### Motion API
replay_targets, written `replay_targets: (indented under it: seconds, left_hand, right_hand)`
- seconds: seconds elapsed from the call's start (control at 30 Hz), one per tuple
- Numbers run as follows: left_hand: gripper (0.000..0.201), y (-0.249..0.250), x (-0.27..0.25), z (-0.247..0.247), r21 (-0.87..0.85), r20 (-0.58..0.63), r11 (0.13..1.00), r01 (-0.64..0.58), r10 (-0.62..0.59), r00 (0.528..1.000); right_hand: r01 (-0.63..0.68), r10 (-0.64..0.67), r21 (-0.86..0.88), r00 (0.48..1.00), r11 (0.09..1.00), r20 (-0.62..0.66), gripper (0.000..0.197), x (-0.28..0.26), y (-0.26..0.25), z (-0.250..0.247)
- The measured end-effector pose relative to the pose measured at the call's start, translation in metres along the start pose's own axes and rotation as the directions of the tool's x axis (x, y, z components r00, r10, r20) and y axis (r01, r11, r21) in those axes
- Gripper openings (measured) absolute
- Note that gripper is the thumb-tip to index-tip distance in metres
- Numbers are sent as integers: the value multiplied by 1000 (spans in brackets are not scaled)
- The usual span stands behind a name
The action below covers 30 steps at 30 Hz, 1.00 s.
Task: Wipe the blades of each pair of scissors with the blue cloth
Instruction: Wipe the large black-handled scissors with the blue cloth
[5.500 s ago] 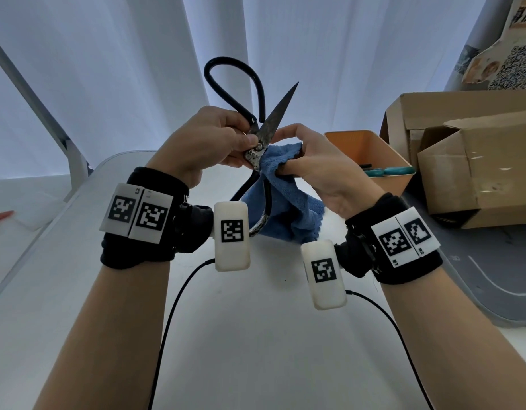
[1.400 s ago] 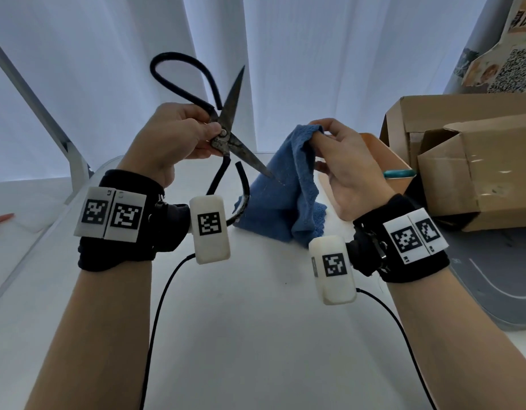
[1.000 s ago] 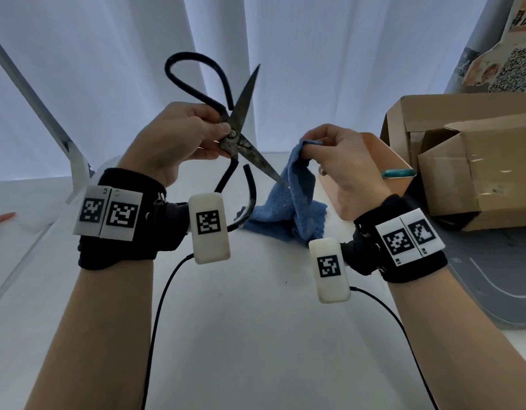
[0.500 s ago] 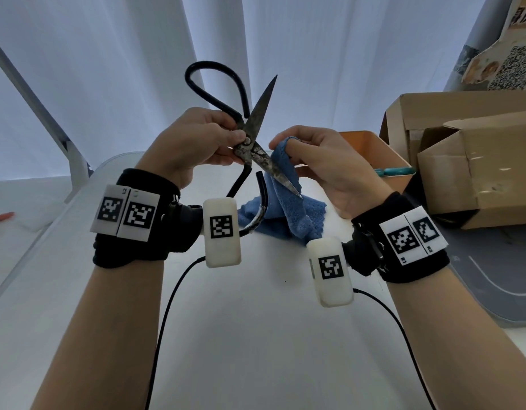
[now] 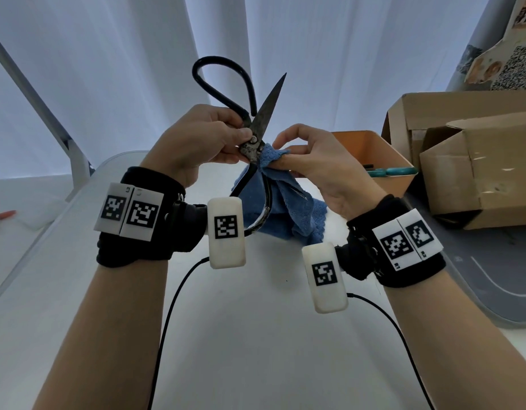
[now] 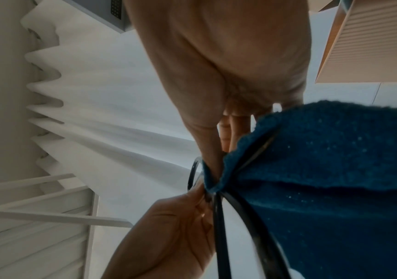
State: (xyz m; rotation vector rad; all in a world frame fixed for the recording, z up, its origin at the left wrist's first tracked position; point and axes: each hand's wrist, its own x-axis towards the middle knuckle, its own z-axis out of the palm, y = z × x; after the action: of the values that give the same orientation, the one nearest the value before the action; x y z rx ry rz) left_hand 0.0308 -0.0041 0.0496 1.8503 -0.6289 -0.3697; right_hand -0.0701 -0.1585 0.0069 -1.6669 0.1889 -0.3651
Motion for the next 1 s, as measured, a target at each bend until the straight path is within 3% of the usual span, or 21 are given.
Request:
replay_targets:
  seconds: [0.17, 0.37, 0.57, 0.77, 1.0]
  left_hand:
    - [11, -3, 3, 0, 17, -23, 1000, 22, -21, 1000]
    - [7, -1, 2, 5, 23, -6, 1000, 6, -6, 1000]
    - [8, -3, 3, -1, 23, -29, 1000, 19, -19, 999]
    - [5, -2, 1, -1, 9, -23, 1000, 5, -5, 1000]
    - [8, -2, 0, 0, 31, -21, 1000, 4, -3, 1000]
  right_hand:
    - [-51, 55, -61, 996, 997, 65, 35, 0, -1, 0]
    - [-60, 61, -27, 998, 998, 27, 22, -1, 1, 3]
    - [-49, 56, -55, 989, 997, 136, 35, -2, 0, 0]
    - [-71, 72, -18, 996, 997, 52, 26, 0, 3, 2]
    - [-68, 70, -23, 986, 997, 154, 36, 0, 2, -3]
